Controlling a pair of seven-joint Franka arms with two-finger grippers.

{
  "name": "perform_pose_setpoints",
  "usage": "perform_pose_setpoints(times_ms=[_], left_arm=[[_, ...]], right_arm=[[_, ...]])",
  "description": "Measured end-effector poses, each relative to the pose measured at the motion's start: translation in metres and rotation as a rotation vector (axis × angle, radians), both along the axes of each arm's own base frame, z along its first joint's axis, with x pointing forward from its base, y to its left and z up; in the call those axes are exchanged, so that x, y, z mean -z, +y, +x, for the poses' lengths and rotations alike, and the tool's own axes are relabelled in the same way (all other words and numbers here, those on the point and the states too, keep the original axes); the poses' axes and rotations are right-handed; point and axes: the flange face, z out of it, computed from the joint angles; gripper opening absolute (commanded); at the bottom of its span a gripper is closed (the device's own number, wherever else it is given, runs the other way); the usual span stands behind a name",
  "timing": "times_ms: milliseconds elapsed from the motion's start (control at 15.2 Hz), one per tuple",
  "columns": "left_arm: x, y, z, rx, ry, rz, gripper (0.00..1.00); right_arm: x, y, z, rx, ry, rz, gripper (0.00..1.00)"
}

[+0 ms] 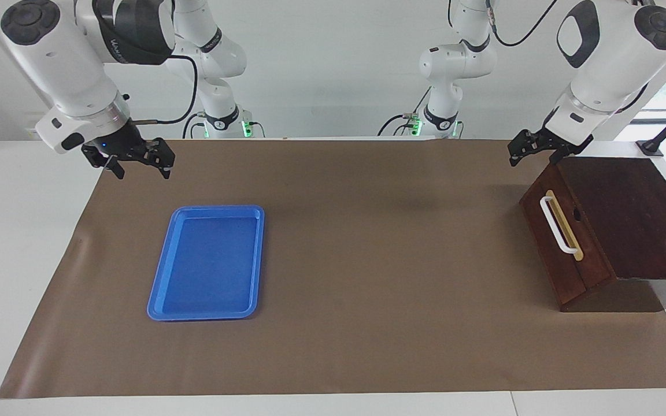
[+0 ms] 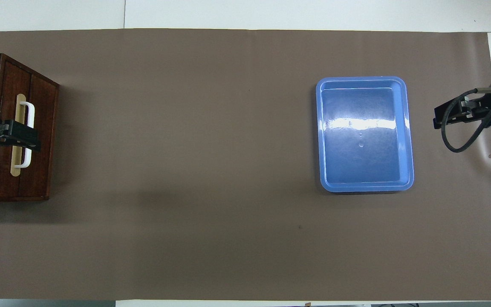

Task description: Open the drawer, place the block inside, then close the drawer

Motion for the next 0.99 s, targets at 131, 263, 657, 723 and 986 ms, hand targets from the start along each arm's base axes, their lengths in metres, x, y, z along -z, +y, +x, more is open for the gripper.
perform_pose_setpoints(times_ms=[131, 263, 657, 723, 986], left_arm=[[-0.004, -0.001, -0.002, 0.002, -0.008, 0.0, 1.0], [-0.01, 0.0, -0.005, 0.0, -0.019, 0.0, 1.0], [-0.017, 0.005, -0.008, -0.003, -0.033, -0.001, 1.0], [-0.017, 0.005, -0.008, -0.003, -0.035, -0.001, 1.0], [-0.02, 0.007, -0.006, 0.007, -0.05, -0.003, 1.0]], right_arm=[[0.0, 0.0, 0.0, 0.0, 0.0, 0.0, 1.0], [0.0, 0.0, 0.0, 0.0, 0.0, 0.0, 1.0], [0.001, -0.002, 0.0, 0.003, 0.001, 0.0, 1.0], [0.0, -0.002, 0.0, 0.003, 0.001, 0.0, 1.0], [0.0, -0.001, 0.0, 0.001, 0.001, 0.0, 1.0]])
